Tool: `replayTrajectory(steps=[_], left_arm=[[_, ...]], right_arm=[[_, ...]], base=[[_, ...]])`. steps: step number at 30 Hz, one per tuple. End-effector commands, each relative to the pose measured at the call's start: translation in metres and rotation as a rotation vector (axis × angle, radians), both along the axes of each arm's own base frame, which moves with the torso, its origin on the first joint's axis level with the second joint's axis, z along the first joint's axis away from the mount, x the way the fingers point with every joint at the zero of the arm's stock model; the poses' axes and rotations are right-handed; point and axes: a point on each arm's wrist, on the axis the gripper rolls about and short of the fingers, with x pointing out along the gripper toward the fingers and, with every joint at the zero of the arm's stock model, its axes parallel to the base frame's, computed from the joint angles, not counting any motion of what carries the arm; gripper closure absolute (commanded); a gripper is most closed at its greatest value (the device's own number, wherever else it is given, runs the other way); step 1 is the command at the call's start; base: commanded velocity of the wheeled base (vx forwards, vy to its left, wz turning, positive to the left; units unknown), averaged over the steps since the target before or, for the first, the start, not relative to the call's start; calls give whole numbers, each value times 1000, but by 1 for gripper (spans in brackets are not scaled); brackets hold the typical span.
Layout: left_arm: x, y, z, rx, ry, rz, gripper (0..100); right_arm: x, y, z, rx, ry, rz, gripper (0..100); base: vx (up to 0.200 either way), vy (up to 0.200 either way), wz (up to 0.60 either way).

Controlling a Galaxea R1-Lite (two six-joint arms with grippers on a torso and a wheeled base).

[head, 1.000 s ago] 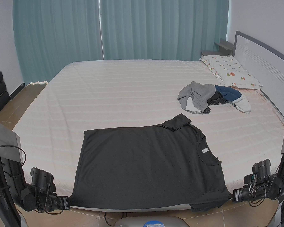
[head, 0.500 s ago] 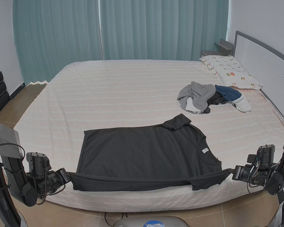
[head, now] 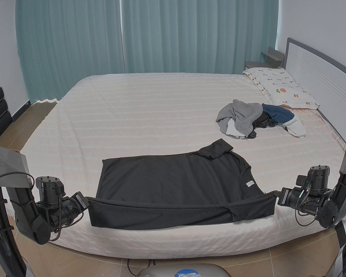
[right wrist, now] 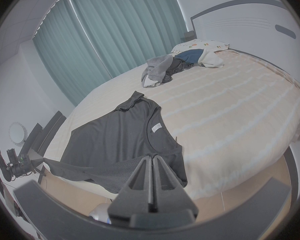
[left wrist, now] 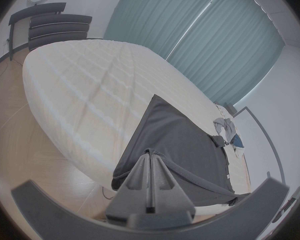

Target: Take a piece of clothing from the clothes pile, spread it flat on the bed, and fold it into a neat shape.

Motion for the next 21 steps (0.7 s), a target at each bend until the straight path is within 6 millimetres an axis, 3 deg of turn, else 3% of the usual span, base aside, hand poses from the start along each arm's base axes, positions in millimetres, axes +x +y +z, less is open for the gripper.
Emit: replayTrajectory(steps=[1, 13, 21], left_arm=[[10, -1, -8, -5, 4, 5, 100], [34, -2, -29, -7, 15, 17, 100], [50, -1, -30, -19, -26, 43, 100]], right_arm=[[13, 2, -10, -3, 8, 4, 100], [42, 5, -20, -2, -18, 4, 100], [55, 6, -24, 0, -28, -1, 100]], base=[[0, 0, 0], [0, 0, 0], [0, 0, 0]])
